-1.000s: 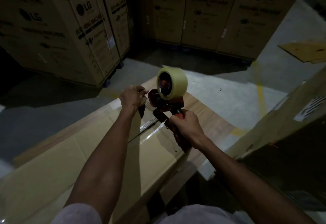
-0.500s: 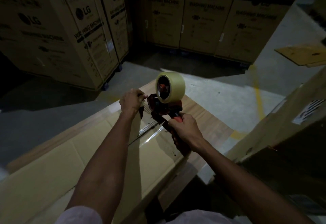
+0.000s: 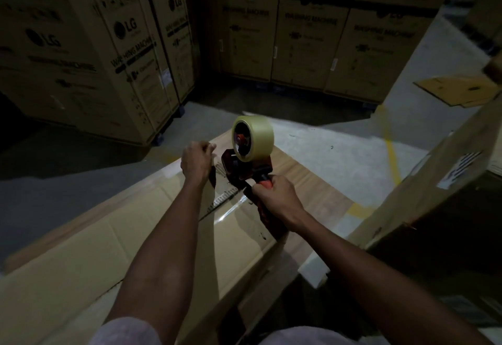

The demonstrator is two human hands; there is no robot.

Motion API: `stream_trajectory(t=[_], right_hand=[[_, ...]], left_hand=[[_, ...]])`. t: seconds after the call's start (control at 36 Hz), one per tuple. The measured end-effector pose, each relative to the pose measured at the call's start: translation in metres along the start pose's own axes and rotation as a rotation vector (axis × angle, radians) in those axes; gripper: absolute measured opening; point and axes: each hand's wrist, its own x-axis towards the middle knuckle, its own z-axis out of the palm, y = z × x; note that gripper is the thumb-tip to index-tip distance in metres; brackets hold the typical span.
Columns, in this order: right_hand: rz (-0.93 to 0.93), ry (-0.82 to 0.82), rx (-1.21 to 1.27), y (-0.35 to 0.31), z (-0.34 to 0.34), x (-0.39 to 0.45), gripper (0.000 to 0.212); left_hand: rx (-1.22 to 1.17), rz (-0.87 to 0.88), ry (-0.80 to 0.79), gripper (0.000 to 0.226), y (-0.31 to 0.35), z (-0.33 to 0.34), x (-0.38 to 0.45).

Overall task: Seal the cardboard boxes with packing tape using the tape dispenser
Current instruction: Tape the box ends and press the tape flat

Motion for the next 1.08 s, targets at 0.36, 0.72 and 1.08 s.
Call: stream_trajectory(t=[0.36,0.72,1.08], right_hand=[[0.011,-0.079,0.057,-0.005,-0.003,-0.006,0.033],[0.060,-0.118,0.046,-0.005,-0.011,0.003,0.042],[0.071,-0.134,-0.111,-0.009,-0.024,0.016,0.031]], left_hand=[[0.240,0.109,0.024,0.021,-0.003,0.000,-0.037],[0.522,0.075,-0.048,0.029,0.005,-0.003,-0.037],[0.556,0.040,-0.044,0.029,0.008,-0.003,-0.038]])
